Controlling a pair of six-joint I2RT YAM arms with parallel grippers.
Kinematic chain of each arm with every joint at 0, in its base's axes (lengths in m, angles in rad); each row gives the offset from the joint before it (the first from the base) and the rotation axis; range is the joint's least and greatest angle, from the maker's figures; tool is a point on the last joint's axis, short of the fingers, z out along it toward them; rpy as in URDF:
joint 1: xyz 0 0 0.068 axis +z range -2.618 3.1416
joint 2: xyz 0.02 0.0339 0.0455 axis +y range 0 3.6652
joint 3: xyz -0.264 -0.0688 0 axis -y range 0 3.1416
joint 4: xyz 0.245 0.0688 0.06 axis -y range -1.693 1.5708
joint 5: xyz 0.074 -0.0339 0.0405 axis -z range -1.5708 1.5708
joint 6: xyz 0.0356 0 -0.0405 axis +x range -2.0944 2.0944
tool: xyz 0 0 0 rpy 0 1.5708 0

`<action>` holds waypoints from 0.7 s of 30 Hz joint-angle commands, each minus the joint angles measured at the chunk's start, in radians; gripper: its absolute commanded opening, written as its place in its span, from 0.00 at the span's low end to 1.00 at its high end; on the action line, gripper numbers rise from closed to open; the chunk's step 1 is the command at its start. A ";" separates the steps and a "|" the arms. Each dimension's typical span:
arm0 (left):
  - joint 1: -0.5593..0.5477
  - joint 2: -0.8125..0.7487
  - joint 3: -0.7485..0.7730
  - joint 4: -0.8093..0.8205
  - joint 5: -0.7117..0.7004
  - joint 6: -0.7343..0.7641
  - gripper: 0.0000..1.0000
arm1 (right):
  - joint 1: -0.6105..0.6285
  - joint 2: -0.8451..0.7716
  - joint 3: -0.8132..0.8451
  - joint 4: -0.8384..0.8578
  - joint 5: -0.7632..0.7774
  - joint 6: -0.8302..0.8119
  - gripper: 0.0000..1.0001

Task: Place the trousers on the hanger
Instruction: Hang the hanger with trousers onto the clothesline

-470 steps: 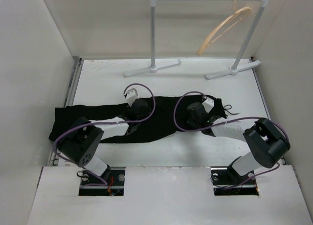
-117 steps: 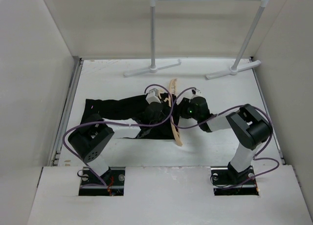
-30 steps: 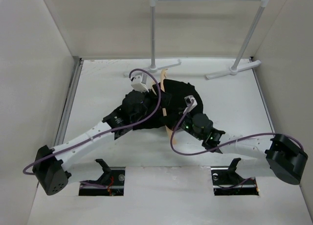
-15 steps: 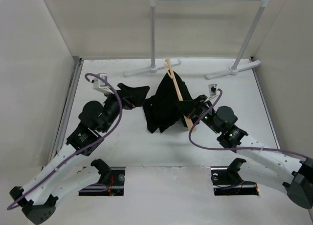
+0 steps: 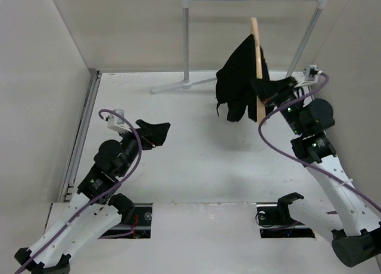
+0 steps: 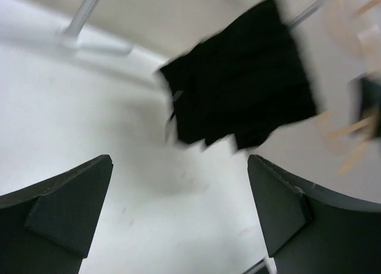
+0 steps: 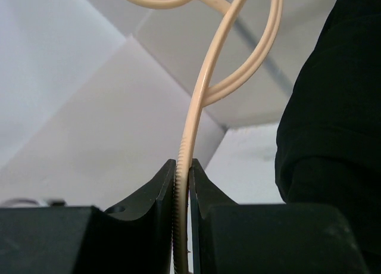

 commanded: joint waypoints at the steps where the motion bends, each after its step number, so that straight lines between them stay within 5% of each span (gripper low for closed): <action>1: -0.012 -0.016 -0.114 -0.059 0.017 -0.032 1.00 | -0.119 0.055 0.145 0.102 -0.086 0.050 0.05; 8: -0.038 -0.059 -0.238 -0.061 -0.007 -0.047 1.00 | -0.316 0.308 0.305 0.189 -0.199 0.202 0.05; 21: -0.021 -0.005 -0.287 -0.041 0.002 -0.038 1.00 | -0.408 0.558 0.467 0.313 -0.256 0.303 0.05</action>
